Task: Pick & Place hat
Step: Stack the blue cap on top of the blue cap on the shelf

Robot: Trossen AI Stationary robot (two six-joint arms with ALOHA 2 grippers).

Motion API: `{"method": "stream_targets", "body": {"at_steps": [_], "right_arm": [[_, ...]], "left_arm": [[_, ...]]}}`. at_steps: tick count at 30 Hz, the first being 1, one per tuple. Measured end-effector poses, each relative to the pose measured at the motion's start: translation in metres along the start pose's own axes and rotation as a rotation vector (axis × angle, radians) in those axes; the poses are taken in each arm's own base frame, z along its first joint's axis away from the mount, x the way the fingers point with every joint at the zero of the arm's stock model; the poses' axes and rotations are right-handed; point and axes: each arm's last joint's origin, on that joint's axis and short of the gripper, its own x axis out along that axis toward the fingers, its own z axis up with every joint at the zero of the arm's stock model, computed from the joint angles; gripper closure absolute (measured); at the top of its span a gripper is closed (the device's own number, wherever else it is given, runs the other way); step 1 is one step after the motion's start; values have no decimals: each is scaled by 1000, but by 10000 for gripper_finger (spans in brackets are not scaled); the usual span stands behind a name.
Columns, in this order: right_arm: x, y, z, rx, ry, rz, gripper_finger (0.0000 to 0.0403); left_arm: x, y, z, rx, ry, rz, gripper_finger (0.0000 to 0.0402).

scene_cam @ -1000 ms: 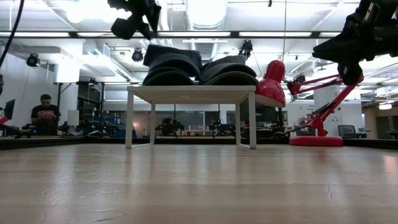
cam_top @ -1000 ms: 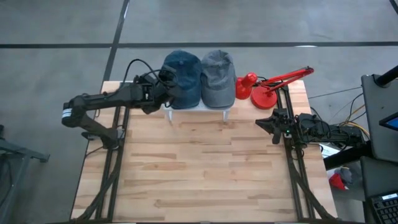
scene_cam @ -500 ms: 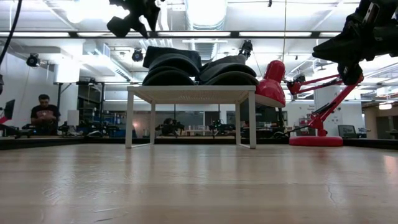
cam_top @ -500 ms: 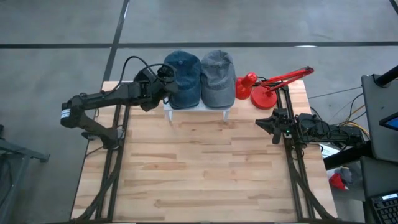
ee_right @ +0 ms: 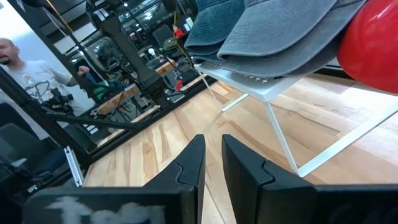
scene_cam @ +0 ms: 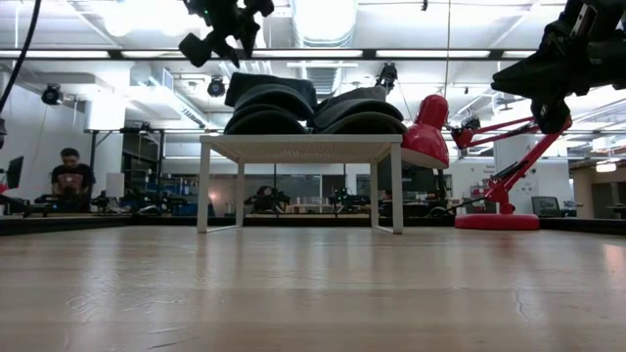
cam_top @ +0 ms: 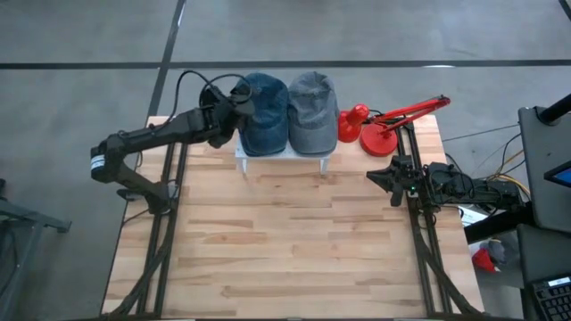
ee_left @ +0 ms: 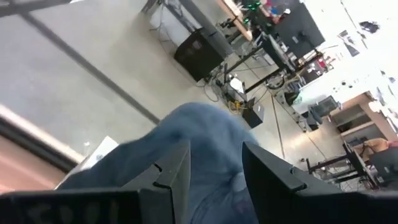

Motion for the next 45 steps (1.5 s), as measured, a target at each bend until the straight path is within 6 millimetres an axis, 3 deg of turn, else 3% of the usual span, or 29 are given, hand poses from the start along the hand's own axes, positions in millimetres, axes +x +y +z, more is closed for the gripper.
{"method": "stream_targets", "body": {"at_steps": [7,11,21,32,40,45], "right_arm": [[0,0,0,0,-1,-2,351],[0,0,0,3,-1,-2,351],[0,0,0,5,-1,-1,351],[0,0,0,5,-3,-5,351],[0,0,0,5,-3,-6,351],[0,0,0,5,-4,-6,351]], "left_arm": [[-2,-25,15,207,-42,-123,264],[7,-33,21,330,-41,-192,264],[46,-22,17,568,44,-150,264],[74,-1,-5,768,148,-17,266],[78,2,-9,794,162,4,266],[71,-6,3,759,143,-22,266]]}}
